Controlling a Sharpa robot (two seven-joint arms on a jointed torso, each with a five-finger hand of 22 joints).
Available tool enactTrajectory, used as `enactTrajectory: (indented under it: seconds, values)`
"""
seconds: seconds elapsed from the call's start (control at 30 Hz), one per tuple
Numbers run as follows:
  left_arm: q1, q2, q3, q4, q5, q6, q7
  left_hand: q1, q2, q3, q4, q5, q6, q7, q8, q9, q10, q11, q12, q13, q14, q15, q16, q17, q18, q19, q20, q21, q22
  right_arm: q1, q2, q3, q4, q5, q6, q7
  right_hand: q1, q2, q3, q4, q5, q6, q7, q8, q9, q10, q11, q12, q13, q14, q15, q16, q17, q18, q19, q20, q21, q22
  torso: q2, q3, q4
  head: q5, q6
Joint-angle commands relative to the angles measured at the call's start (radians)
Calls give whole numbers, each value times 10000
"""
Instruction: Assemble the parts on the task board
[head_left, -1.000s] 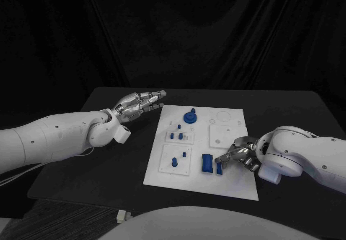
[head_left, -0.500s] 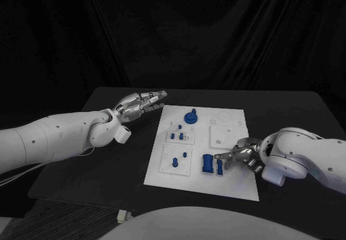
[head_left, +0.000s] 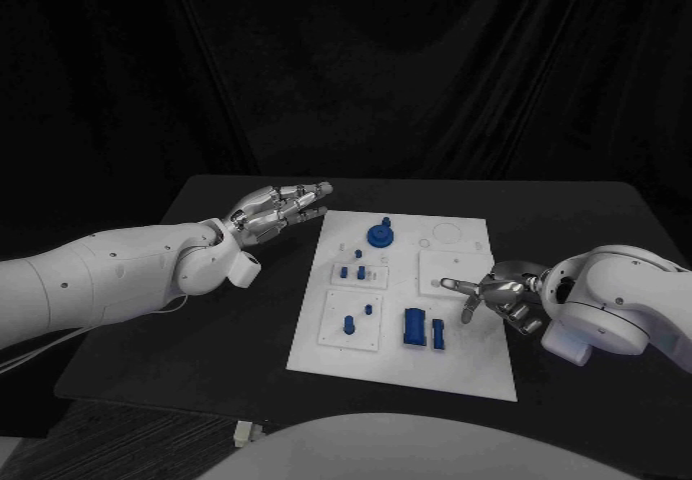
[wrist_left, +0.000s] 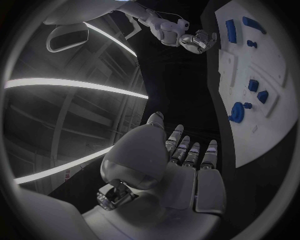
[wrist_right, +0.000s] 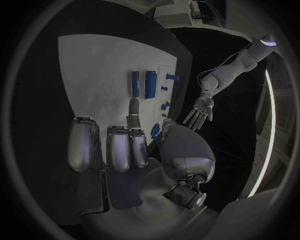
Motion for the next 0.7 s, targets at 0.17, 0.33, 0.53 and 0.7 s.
enactTrajectory:
  seconds: [0.17,0.33,0.53,0.7]
  values:
    - [-12,14,10,30,72,29,191,122,13,10,-76,49,68,61,79,16,100,6,76,20,68,-8,12,12,202,49,44,42,7,26,-282,-4,264,323,-1042,1687,-106,390,-520,-7,21,-8,17,-156,-262,1063,-26,25,2635,738,-18,-58,872,72,154,4,-114,1916,0,0,-2,10,2]
    - [-14,29,10,69,72,-97,288,50,-12,-38,-23,19,70,54,92,15,123,-1,87,23,47,-55,3,5,202,35,-2,30,-41,-16,-534,-5,273,778,-2063,3735,370,911,-1517,38,235,-249,190,-522,-935,-327,120,-2243,585,-754,51,-3910,-5040,981,-1992,201,-5513,-84,2,0,0,-31,2]
    - [-14,42,9,125,72,-330,561,-172,-47,-210,357,-239,-151,-113,59,-15,-28,-144,-54,-37,-32,-238,-27,-23,199,13,-183,15,-114,-105,-743,-6,176,2740,-2447,6193,1198,1150,-2301,-44,25,-995,1009,-961,-1757,-5074,1163,-10056,-5813,-3825,1374,-9775,-9268,1134,-4664,1171,-10582,-3202,-6,-2,-5,-100,2]
    - [-16,117,9,116,72,-512,839,-461,2,-386,508,-496,-557,-382,-72,-59,-219,-301,-218,-81,-58,-387,-38,-33,190,-40,-329,-18,-260,-317,-807,-6,-4,4126,-2284,8090,1543,1260,-2768,-28,-383,-2326,882,-1525,-2731,-8411,2779,-12836,-8706,-8029,3112,-12516,-11093,525,-7912,2330,-12860,-5719,-6,1,2,-87,2]
